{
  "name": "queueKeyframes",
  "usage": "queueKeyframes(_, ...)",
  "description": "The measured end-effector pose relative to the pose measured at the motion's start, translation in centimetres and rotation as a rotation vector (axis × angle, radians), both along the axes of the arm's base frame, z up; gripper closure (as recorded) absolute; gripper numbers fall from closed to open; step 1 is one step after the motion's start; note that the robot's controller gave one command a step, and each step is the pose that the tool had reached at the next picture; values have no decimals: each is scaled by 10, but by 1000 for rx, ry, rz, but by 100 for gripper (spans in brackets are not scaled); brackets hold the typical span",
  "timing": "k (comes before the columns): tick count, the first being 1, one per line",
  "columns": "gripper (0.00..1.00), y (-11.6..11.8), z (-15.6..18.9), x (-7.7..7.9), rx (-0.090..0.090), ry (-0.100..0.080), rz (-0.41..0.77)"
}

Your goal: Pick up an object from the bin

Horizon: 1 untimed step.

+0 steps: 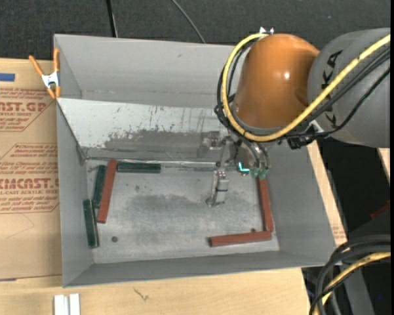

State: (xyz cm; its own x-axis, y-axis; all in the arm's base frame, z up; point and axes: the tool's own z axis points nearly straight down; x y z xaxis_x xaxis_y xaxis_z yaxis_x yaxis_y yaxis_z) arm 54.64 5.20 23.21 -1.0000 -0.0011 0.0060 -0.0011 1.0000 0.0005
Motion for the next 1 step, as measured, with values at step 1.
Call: queueKeyframes(1,0,0,4,2,1,-8,-1)
